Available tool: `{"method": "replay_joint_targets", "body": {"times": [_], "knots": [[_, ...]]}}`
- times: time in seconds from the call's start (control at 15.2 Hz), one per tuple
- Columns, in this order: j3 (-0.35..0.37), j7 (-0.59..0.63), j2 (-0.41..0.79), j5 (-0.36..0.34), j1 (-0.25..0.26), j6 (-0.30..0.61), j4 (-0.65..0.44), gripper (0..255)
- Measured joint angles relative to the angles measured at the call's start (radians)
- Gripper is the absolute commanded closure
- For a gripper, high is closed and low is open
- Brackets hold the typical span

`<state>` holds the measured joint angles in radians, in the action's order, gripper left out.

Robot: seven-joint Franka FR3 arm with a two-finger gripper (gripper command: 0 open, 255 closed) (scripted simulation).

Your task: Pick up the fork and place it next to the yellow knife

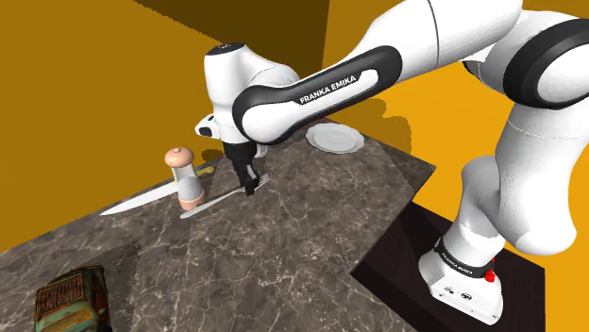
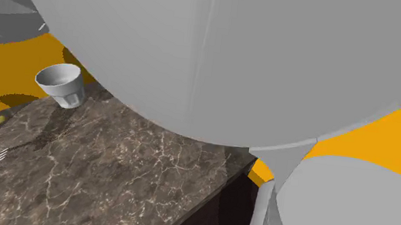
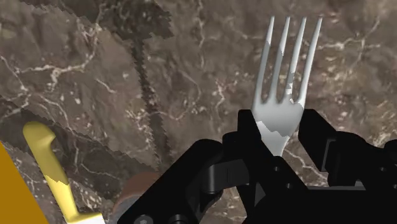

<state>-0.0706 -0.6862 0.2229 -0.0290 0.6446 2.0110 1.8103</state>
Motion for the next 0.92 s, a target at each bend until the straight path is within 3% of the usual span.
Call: {"method": "replay_joint_targets", "body": {"times": [0.4,0.92], "knots": [[0.027,0.065,0.214,0.006,0.041,-0.113,-0.324,255],[0.031,0.078,0.269,0.007,0.048,-0.049,-0.315,255]]}}
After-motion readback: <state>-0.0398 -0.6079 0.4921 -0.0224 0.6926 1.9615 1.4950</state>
